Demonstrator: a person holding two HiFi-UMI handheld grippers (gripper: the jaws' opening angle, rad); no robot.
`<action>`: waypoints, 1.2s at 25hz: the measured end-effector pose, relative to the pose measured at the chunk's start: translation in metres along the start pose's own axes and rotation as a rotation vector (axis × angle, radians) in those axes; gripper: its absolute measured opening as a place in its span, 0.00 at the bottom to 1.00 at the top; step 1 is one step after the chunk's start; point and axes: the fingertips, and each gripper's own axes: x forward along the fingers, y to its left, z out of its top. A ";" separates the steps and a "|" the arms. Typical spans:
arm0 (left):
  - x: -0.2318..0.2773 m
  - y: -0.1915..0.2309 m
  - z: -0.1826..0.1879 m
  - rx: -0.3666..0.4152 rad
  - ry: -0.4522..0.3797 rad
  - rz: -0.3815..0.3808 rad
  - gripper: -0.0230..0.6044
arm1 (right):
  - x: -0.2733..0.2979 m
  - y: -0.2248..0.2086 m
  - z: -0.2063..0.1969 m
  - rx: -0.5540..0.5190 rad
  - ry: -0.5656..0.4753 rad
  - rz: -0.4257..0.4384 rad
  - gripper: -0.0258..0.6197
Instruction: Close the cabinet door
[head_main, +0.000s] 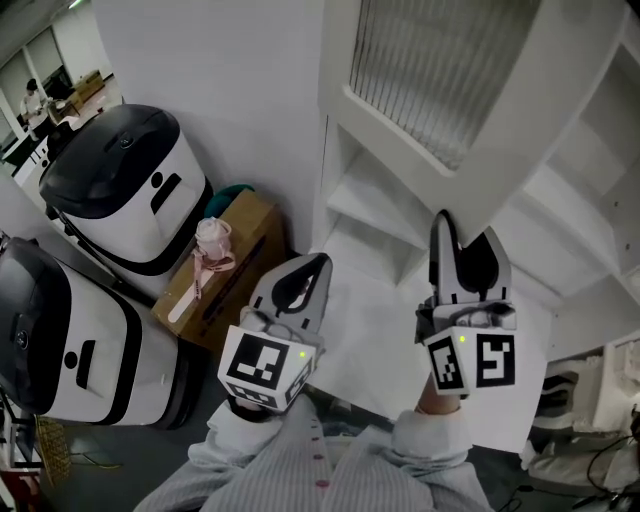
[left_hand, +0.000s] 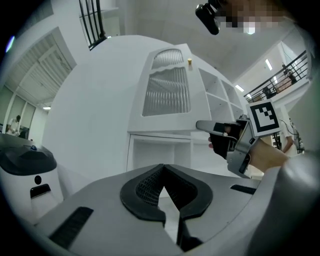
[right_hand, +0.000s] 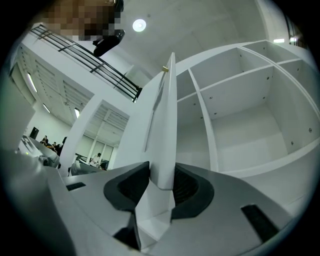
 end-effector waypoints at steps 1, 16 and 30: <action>0.003 -0.002 0.000 0.000 -0.002 0.004 0.05 | 0.001 -0.003 -0.001 0.003 0.003 0.006 0.20; 0.033 -0.018 -0.003 0.027 0.017 0.056 0.05 | 0.018 -0.047 -0.012 -0.097 0.020 -0.016 0.29; 0.065 -0.022 -0.005 0.046 0.040 0.062 0.05 | 0.034 -0.081 -0.021 -0.056 0.002 -0.042 0.38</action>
